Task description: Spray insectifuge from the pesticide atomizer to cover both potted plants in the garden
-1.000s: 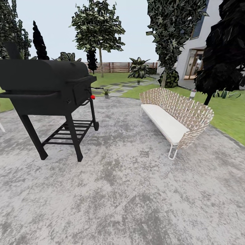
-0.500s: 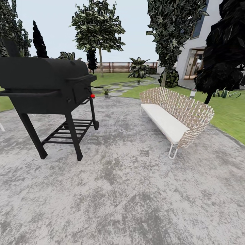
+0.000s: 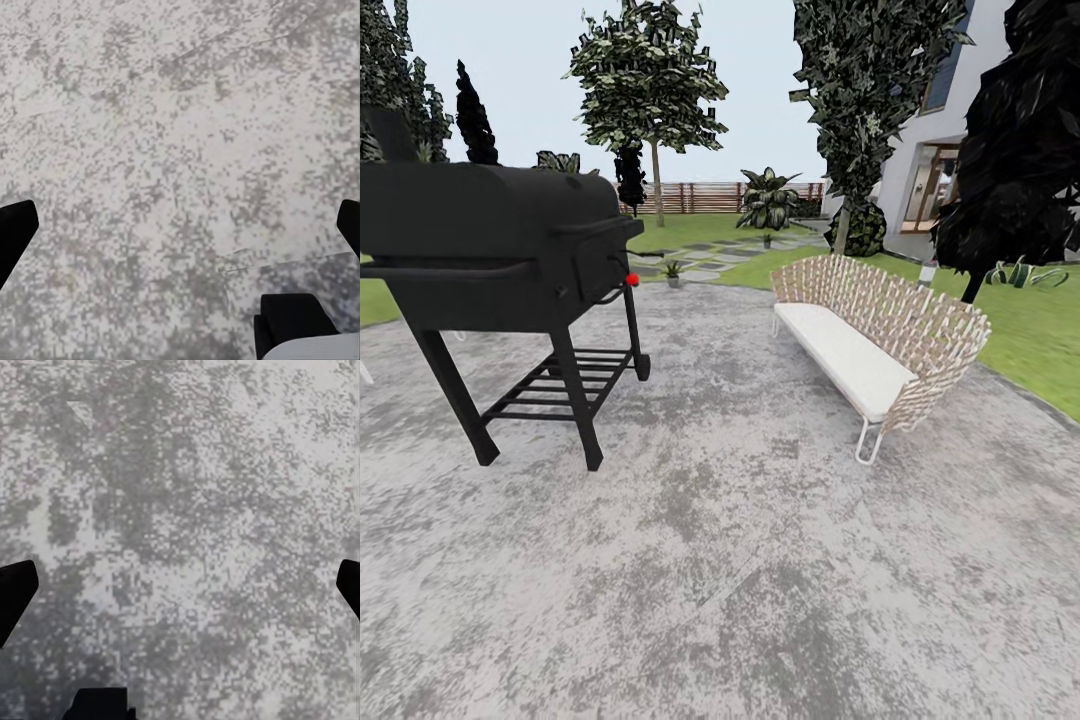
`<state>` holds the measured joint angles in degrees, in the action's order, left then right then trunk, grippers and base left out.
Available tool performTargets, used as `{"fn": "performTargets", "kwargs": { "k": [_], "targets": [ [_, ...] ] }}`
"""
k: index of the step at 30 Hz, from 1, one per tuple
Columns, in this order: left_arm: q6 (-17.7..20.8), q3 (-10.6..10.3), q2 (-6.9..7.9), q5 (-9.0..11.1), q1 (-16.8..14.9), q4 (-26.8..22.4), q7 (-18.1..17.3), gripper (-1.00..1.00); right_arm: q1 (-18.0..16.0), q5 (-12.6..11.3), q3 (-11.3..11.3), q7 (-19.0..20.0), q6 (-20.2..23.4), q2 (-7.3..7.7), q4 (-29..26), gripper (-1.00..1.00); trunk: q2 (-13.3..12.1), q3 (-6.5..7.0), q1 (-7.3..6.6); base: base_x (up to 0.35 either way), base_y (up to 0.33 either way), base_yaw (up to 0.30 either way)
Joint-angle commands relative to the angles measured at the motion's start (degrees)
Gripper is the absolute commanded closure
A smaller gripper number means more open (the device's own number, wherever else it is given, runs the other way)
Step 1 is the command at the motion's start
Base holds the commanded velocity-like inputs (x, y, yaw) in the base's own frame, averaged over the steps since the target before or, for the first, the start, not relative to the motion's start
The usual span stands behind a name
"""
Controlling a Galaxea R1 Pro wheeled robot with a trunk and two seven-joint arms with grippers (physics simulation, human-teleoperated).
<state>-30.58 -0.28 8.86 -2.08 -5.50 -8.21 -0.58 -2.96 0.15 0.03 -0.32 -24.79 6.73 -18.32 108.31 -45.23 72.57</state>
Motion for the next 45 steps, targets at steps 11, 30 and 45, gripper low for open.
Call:
{"fn": "performTargets", "kwargs": {
  "k": [11,30,45],
  "targets": [
    [-0.2,0.0,0.01,-0.2,0.0,0.0,0.0,-1.00,0.0,0.0,0.1,0.0,-0.2,0.97,0.0,-1.00,4.4,-2.03,2.41,0.000,0.000,0.000],
    [-0.2,0.0,0.01,-0.2,0.0,0.0,0.0,-1.00,0.0,0.0,0.1,0.0,-0.2,1.00,0.0,-1.00,12.1,-5.44,6.59,0.000,0.000,0.000],
    [-0.2,-0.2,-0.14,-0.3,0.0,0.0,0.0,-1.00,0.0,0.1,0.2,0.0,-0.1,0.84,0.1,-1.00,18.1,-8.13,9.88,0.000,0.000,0.000]
  ]
}}
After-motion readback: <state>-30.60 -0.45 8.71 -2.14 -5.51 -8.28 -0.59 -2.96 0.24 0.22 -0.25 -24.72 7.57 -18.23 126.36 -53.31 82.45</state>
